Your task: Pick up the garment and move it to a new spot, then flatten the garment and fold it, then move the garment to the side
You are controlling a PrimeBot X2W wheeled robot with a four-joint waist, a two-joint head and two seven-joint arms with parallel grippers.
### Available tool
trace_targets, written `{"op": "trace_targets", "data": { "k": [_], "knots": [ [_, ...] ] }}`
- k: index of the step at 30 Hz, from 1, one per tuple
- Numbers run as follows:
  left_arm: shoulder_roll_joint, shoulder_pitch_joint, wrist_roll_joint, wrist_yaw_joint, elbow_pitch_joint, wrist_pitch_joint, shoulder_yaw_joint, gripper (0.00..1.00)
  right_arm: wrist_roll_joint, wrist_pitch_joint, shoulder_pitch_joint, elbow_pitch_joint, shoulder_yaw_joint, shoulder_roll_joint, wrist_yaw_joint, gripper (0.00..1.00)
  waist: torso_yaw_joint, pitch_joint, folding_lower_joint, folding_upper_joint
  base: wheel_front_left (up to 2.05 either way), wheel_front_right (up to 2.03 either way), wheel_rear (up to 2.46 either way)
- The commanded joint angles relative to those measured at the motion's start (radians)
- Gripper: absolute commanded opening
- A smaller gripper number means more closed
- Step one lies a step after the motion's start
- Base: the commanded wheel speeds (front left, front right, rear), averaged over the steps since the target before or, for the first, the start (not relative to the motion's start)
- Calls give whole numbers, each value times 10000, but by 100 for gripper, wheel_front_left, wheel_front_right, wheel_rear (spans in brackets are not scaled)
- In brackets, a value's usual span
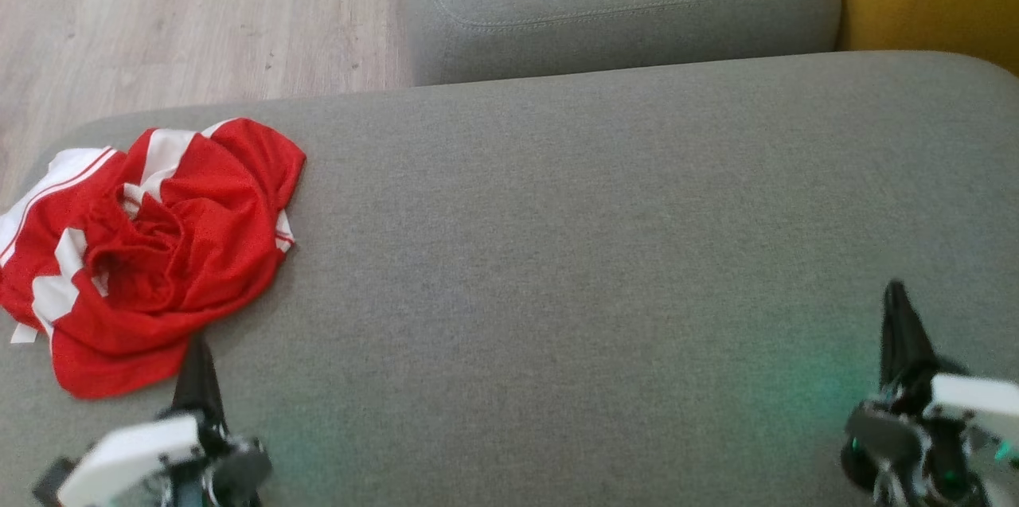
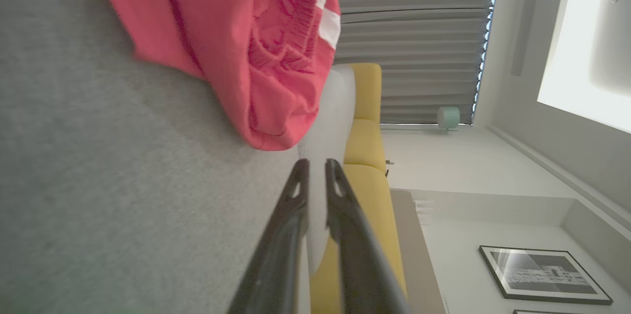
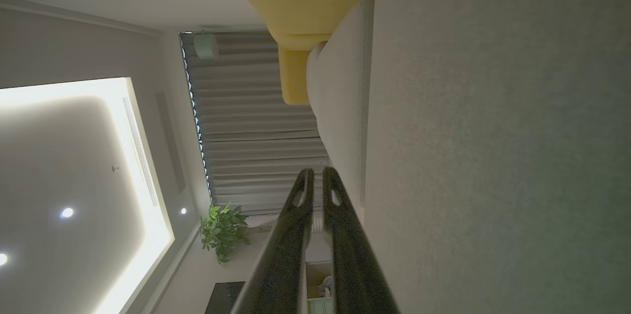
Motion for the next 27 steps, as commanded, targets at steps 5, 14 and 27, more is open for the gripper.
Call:
{"op": "trace_targets", "data": {
  "k": [5,14,27],
  "knots": [
    [-26,317,23,3,521,-69,-120,100,-15,-56,315,535,102,44,0,100,1,3,0,0,0,0,0],
    [-21,257,526,-2,373,-304,-213,100,-596,-300,215,449,392,11,-1,100,9,4,0,0,0,0,0],
    [-13,219,2501,193,-175,-684,-532,100,-2850,-683,163,187,806,24,-1,100,46,-27,0,0,0,0,0]
  ]
}}
